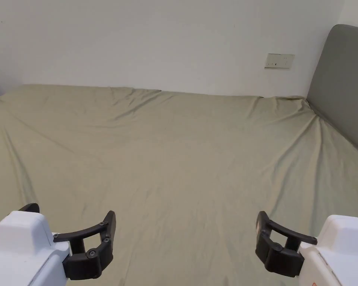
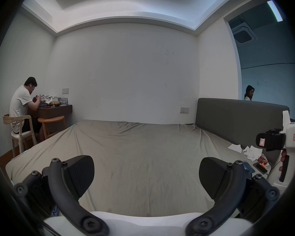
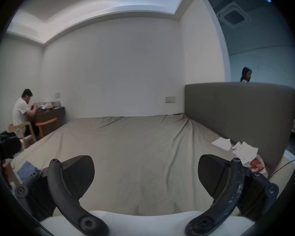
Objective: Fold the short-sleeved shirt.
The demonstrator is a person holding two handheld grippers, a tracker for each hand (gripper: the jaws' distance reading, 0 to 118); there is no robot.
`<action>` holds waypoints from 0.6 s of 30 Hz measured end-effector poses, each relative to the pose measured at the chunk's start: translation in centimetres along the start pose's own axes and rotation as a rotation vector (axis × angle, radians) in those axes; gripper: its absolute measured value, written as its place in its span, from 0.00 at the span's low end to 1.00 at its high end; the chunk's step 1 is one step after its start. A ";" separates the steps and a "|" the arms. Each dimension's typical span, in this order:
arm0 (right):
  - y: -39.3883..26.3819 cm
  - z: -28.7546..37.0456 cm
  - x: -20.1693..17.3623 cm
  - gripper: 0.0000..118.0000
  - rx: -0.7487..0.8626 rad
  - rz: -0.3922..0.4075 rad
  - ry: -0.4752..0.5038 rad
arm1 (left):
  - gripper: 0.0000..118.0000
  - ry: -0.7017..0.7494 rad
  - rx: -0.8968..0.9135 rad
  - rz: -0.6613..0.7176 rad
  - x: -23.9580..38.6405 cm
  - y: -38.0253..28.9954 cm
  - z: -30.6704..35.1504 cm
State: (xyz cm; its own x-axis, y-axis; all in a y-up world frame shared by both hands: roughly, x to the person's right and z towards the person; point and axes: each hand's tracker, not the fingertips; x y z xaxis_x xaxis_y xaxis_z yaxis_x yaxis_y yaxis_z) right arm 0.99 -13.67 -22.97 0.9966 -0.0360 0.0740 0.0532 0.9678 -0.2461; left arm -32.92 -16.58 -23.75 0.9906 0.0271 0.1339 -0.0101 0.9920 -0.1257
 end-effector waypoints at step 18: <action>-4.5 -9.0 0.4 1.00 -0.143 0.011 -0.033 | 1.00 -0.001 -0.213 0.048 -0.7 -4.5 -7.6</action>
State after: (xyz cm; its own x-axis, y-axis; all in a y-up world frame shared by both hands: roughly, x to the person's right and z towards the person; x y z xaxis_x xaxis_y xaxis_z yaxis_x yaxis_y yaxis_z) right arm 1.73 -20.29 -30.58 0.9947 -0.0156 0.1016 0.0535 0.9227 -0.3817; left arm -32.57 -22.02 -30.80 0.9896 0.0736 0.1233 -0.0280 0.9410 -0.3371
